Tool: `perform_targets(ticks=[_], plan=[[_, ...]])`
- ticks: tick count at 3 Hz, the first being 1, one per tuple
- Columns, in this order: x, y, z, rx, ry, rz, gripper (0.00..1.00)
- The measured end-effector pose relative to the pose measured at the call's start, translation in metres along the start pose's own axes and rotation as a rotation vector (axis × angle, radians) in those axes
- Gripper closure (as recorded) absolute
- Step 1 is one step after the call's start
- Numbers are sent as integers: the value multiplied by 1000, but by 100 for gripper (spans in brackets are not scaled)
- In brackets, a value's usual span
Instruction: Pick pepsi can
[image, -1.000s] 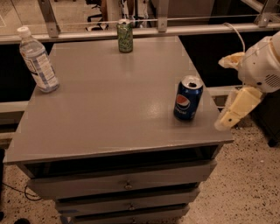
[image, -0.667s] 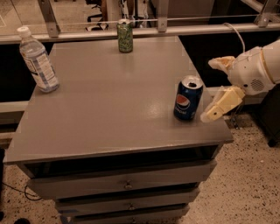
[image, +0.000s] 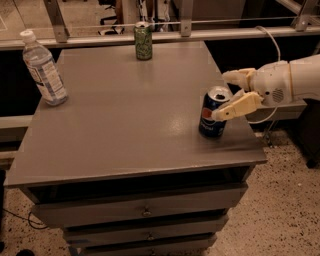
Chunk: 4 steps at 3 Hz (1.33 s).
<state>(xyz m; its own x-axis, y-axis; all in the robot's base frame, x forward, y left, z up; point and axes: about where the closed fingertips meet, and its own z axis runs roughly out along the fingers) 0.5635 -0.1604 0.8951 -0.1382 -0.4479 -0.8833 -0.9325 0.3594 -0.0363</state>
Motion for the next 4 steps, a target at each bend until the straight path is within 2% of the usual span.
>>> perform_targets(ticks=[1, 2, 3, 4], plan=[[7, -2, 10, -43, -26, 101, 41], [-7, -7, 11, -75, -55, 132, 65], [-52, -21, 2, -84, -126, 90, 88], [-66, -26, -6, -65, -144, 64, 100]])
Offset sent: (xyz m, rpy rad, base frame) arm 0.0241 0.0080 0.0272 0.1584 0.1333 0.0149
